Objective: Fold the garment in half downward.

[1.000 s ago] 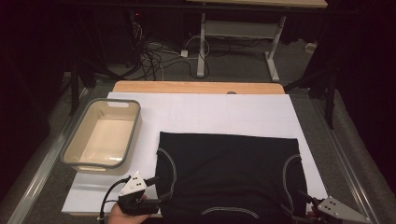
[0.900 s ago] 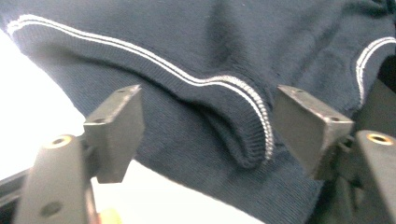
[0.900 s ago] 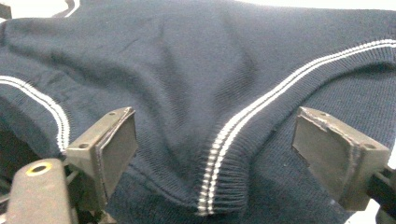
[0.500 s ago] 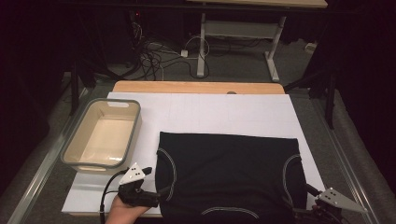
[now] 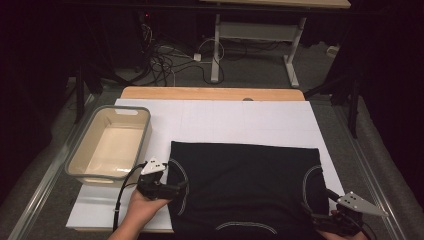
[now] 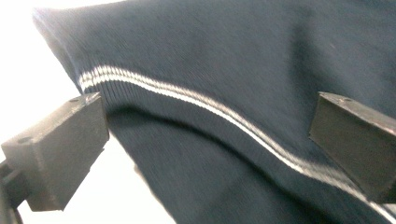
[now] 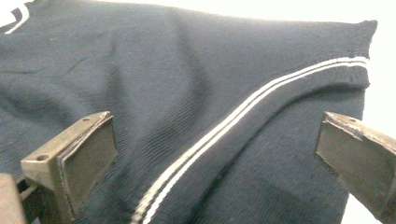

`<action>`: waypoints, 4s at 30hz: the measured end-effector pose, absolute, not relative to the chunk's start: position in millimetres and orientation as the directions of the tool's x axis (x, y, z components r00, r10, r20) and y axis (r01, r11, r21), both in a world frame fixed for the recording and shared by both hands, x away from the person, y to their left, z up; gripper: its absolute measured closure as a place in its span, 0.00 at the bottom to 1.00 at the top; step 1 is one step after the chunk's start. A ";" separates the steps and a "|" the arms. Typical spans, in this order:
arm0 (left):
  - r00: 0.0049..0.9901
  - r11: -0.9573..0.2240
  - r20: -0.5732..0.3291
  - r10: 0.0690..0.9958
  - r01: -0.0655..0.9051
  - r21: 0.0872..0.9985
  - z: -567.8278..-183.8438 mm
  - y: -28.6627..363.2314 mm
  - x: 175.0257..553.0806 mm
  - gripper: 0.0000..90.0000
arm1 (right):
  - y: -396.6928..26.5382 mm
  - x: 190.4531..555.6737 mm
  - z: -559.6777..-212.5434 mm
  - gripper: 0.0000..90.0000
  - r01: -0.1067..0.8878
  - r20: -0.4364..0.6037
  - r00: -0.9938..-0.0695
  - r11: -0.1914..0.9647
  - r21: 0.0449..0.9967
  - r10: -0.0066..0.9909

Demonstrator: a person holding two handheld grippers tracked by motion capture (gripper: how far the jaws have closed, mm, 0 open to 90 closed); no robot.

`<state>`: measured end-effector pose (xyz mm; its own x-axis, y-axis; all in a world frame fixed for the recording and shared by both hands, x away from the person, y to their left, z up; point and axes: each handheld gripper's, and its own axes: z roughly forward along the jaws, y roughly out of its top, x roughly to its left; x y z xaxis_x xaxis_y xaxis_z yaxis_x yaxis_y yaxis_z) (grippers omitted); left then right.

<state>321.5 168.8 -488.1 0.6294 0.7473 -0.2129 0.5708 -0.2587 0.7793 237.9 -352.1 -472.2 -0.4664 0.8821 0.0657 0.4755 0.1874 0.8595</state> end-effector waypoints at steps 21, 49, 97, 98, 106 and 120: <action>0.459 -0.272 -0.123 0.880 0.698 0.662 -493.0 156.0 388.8 0.16 | -356.1 256.3 -471.1 0.00 0.471 0.054 -0.459 0.192 0.861 0.887; 0.551 -0.302 -0.135 0.824 0.627 0.718 -494.4 154.2 377.5 0.79 | -372.5 378.5 -473.7 0.49 0.680 0.019 -0.251 0.162 0.715 0.968; 0.473 -0.245 -0.049 0.879 0.539 0.806 -448.2 156.7 402.5 0.85 | -352.8 382.8 -409.5 0.90 0.419 -0.114 -0.356 0.267 0.868 0.927; 0.471 -0.250 -0.042 0.881 0.539 0.805 -449.1 155.8 404.6 0.85 | -352.4 384.3 -410.5 0.90 0.420 -0.114 -0.355 0.268 0.867 0.928; 0.466 -0.245 -0.086 0.881 0.604 0.759 -458.5 152.3 419.3 0.80 | -353.5 396.7 -421.2 0.90 0.446 -0.099 -0.360 0.264 0.855 0.928; 0.422 -0.235 -0.178 0.889 0.754 0.614 -483.6 155.4 425.2 0.37 | -359.8 389.1 -437.2 0.90 0.469 -0.075 -0.358 0.249 0.847 0.931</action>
<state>425.2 155.4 -483.6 0.4223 0.8887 -0.1784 0.7537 -0.2349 0.6138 389.1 -359.8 -437.2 -0.3577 0.9308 -0.0751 0.4694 0.2487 0.8472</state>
